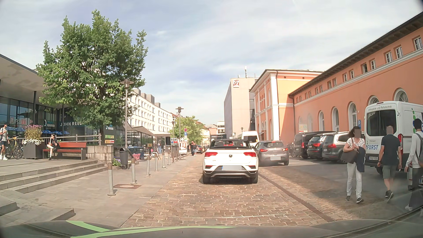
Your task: Follow the waypoints while adhering to traffic rules and regulations
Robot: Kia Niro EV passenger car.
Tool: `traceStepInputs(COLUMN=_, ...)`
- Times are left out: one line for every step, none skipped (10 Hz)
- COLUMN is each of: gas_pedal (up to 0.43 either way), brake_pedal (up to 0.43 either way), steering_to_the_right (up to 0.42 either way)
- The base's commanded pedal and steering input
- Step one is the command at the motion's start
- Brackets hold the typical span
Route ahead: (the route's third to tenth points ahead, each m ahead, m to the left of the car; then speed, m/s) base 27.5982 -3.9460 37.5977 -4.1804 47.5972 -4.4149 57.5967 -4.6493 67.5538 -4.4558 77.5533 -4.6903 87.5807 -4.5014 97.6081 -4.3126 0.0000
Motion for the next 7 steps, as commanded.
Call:
traceStepInputs(gas_pedal=0.0, brake_pedal=0.049, steering_to_the_right=0.02)
traceStepInputs(gas_pedal=0.0, brake_pedal=0.0, steering_to_the_right=0.02)
traceStepInputs(gas_pedal=0.0, brake_pedal=0.0, steering_to_the_right=0.02)
traceStepInputs(gas_pedal=0.0, brake_pedal=0.0, steering_to_the_right=0.02)
traceStepInputs(gas_pedal=0.0, brake_pedal=0.0, steering_to_the_right=0.02)
traceStepInputs(gas_pedal=0.0, brake_pedal=0.0, steering_to_the_right=0.019)
traceStepInputs(gas_pedal=0.0, brake_pedal=0.0, steering_to_the_right=0.016)
